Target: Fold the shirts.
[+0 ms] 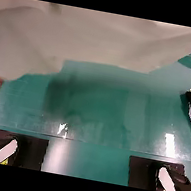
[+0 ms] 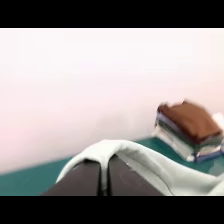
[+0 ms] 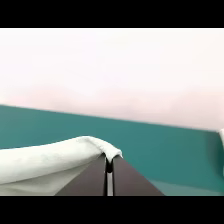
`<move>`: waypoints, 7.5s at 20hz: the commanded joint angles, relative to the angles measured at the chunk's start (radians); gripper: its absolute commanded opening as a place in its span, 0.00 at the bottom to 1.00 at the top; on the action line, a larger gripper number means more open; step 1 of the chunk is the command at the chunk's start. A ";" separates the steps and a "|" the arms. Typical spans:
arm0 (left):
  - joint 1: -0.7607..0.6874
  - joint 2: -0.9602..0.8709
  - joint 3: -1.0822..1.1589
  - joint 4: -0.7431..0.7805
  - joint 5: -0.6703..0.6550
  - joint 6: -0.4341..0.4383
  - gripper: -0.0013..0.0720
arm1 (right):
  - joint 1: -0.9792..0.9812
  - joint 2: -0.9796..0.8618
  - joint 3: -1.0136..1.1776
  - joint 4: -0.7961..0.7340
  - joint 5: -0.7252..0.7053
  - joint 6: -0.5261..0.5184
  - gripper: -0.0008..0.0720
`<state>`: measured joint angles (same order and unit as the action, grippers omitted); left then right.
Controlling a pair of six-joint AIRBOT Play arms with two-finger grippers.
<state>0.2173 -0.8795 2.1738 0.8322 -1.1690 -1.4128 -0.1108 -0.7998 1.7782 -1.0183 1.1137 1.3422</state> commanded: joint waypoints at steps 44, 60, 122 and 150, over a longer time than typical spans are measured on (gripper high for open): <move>-0.129 -0.842 -0.571 0.333 -0.130 0.179 0.05 | 0.178 -0.823 -0.470 -0.231 0.011 0.064 0.03; -0.042 -0.512 -0.977 0.368 -0.250 0.032 0.74 | 0.047 -0.454 -0.585 -0.230 0.149 0.064 0.50; -0.270 0.119 -1.536 0.149 -0.172 -0.101 0.05 | -0.253 -0.056 -1.236 -0.064 0.193 -0.113 0.03; -0.266 -0.668 -0.790 0.349 0.424 -0.072 0.06 | 0.040 -0.977 -0.126 0.014 0.143 0.048 0.04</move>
<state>-0.0502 -1.5223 1.3731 1.1786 -0.8394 -1.4849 -0.0727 -1.6726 1.5448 -1.0657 1.2644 1.3857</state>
